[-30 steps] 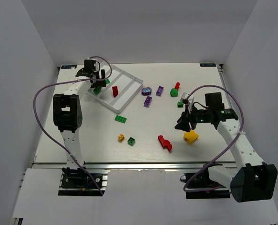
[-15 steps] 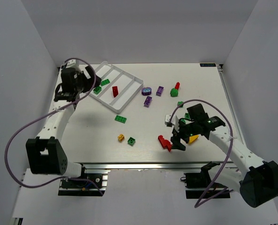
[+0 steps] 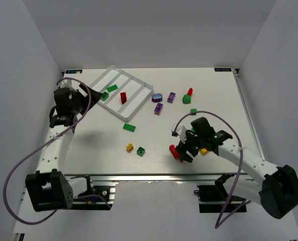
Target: Sort the legos into containers by color
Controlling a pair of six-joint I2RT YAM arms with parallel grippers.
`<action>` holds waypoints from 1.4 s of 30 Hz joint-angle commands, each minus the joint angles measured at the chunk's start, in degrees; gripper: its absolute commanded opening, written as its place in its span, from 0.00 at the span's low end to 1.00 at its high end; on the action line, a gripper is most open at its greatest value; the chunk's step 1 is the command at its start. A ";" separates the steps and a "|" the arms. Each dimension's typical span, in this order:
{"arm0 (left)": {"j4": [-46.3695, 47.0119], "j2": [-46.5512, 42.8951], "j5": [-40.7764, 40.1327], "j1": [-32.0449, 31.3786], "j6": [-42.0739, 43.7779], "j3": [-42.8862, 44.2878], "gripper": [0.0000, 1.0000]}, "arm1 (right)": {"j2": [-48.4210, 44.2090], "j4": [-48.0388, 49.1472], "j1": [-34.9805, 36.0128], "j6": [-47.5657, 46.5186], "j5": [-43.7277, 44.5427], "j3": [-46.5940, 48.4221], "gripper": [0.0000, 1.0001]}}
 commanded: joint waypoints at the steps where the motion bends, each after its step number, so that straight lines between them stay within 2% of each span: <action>1: 1.10 -7.77 1.77 -0.07 -5.46 -3.16 0.93 | 1.54 1.22 0.76 2.43 1.51 1.30 0.76; 11: -5.13 -15.52 1.07 -0.07 -5.03 -3.70 0.93 | 4.44 5.25 3.66 2.08 6.07 -0.98 0.74; 17: -3.46 -22.11 5.81 -0.07 -8.54 -7.29 0.93 | 8.75 6.31 3.75 2.69 7.31 -0.81 0.72; 25: -7.24 -30.11 7.13 -0.16 -9.33 -10.02 0.93 | 13.41 6.57 3.75 1.12 8.10 -0.54 0.65; 29: -5.58 -33.53 8.27 -0.16 -11.35 -12.83 0.93 | 14.38 7.72 3.93 0.06 8.19 -0.72 0.62; 35: -1.44 -37.41 12.76 -0.51 -17.77 -19.95 0.92 | 14.56 8.16 4.01 -1.26 6.70 -0.80 0.46; 36: -1.70 -38.37 13.37 -0.86 -18.03 -20.91 0.92 | 14.38 8.25 3.93 -1.26 6.52 -0.63 0.39; 40: -2.14 -39.44 15.04 -1.82 -18.39 -23.72 0.91 | 13.41 7.81 4.01 -1.08 5.20 -0.10 0.25; 42: -1.19 -39.26 15.31 -3.57 -18.91 -24.87 0.91 | 12.71 7.46 4.01 -1.00 4.06 0.95 0.13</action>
